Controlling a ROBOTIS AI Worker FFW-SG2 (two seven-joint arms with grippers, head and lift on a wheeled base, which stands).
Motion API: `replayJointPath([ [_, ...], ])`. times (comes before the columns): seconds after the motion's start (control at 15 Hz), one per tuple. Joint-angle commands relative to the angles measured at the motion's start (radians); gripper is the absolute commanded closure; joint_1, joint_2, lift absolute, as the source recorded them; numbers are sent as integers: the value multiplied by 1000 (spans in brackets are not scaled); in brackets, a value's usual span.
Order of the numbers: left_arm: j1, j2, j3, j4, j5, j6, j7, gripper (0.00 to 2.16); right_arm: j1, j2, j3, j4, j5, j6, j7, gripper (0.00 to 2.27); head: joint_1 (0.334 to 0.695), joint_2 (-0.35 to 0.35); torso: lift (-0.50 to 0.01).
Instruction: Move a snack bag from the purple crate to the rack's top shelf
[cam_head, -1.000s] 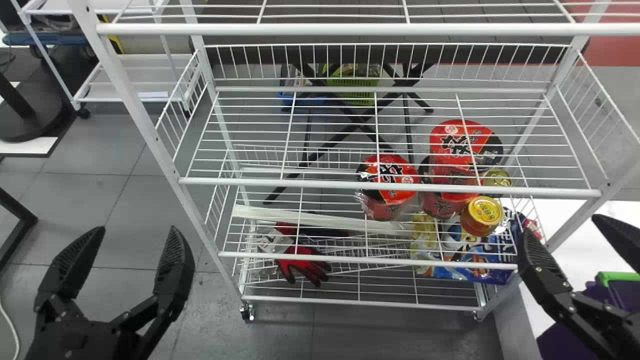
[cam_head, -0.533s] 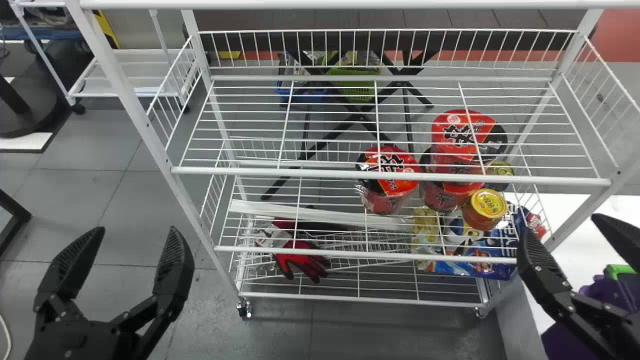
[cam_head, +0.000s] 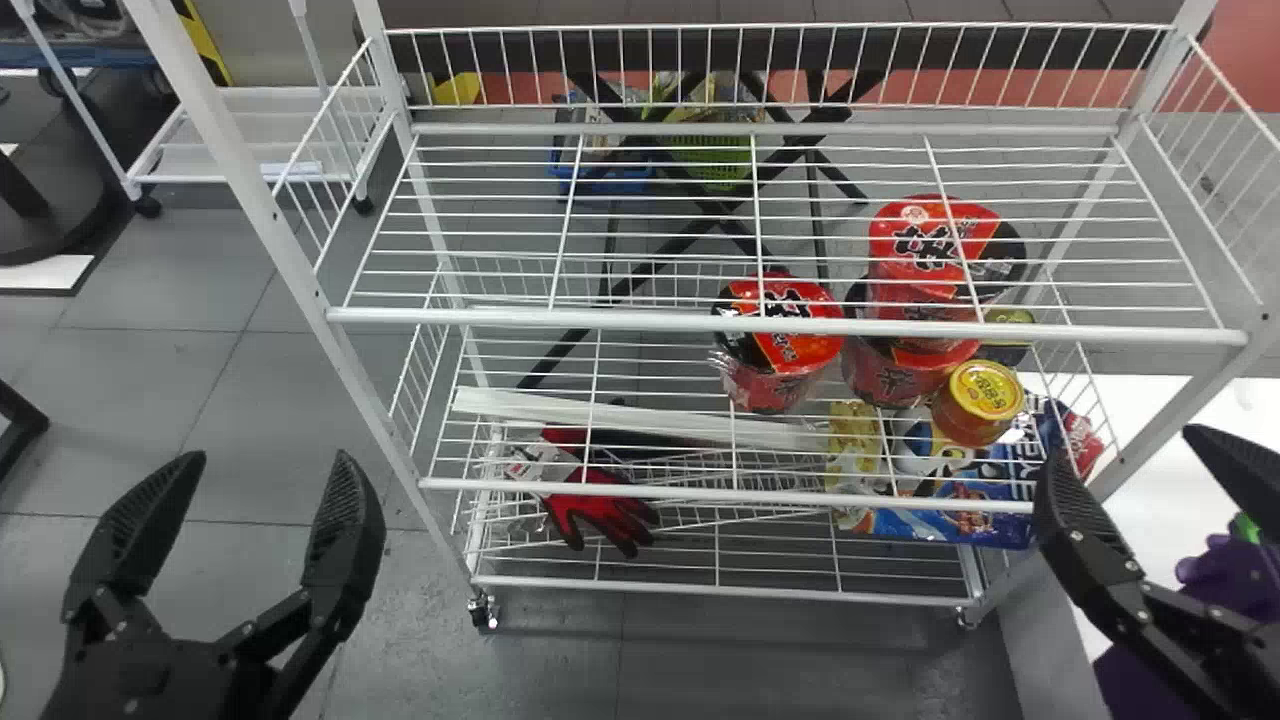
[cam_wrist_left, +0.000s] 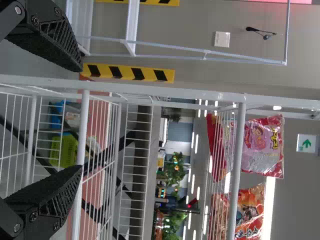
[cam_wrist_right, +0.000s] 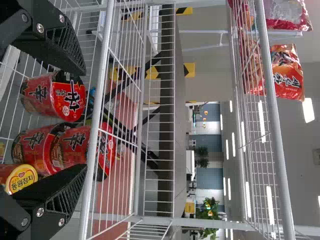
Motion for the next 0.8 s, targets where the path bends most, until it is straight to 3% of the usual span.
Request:
replayJointPath([
  [0.0,0,-3,0,1,0,-5,1,134,-1,0,-2,0,0,3,0,184,695,43,-441],
  [0.6,0,-3,0,13,0,-5,1,137,-1,4,-21,-9,-23,34,2,174,695,36,-453],
  [0.73,-5,-3,0,21,0,-5,1,137,5,4,-40,-47,-15,114,-43,178,695,33,-453],
])
